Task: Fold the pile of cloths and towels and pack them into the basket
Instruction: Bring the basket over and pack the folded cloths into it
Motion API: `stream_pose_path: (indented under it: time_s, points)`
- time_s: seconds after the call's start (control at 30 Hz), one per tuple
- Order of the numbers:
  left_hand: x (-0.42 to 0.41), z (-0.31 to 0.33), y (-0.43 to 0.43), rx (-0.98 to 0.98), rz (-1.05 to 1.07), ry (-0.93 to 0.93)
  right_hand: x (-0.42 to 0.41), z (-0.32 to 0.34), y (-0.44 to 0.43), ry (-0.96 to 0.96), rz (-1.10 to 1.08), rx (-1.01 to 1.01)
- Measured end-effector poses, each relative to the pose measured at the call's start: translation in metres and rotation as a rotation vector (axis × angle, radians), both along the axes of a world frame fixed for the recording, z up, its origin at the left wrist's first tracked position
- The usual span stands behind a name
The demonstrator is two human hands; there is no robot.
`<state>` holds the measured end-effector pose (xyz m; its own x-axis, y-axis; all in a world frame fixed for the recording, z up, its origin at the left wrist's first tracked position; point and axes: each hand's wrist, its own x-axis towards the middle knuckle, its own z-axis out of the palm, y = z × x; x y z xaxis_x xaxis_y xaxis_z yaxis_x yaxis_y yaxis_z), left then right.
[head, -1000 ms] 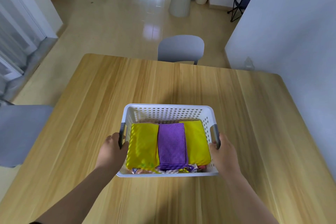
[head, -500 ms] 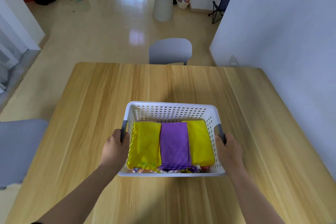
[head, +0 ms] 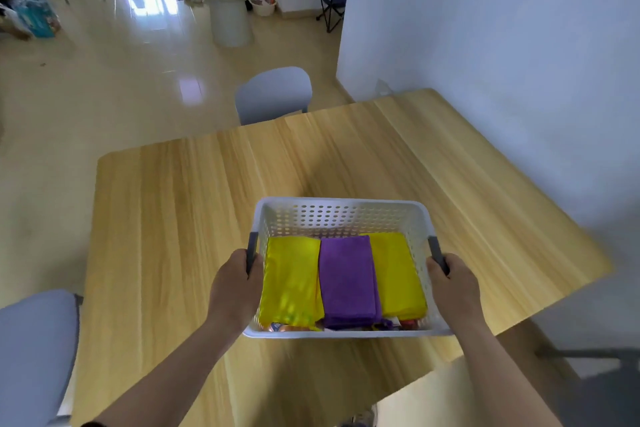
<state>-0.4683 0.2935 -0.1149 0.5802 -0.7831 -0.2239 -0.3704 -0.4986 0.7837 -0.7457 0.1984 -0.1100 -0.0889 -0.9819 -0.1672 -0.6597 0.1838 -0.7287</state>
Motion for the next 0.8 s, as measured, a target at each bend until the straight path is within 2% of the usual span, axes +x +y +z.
stream_pose_path:
  time_s: [0.3, 0.6, 0.8]
  points:
    - [-0.085, 0.011, -0.02, -0.043, -0.309, -0.033, -0.107, 0.007, 0.056, -0.008, -0.295, 0.017]
    - [-0.25, 0.016, -0.016, -0.021, -0.67, -0.045, -0.266, 0.009, 0.164, -0.007, -0.658, 0.004]
    - [-0.35, 0.018, 0.017, -0.028, -0.777, -0.098, -0.348, 0.008, 0.235, -0.029, -0.807, 0.026]
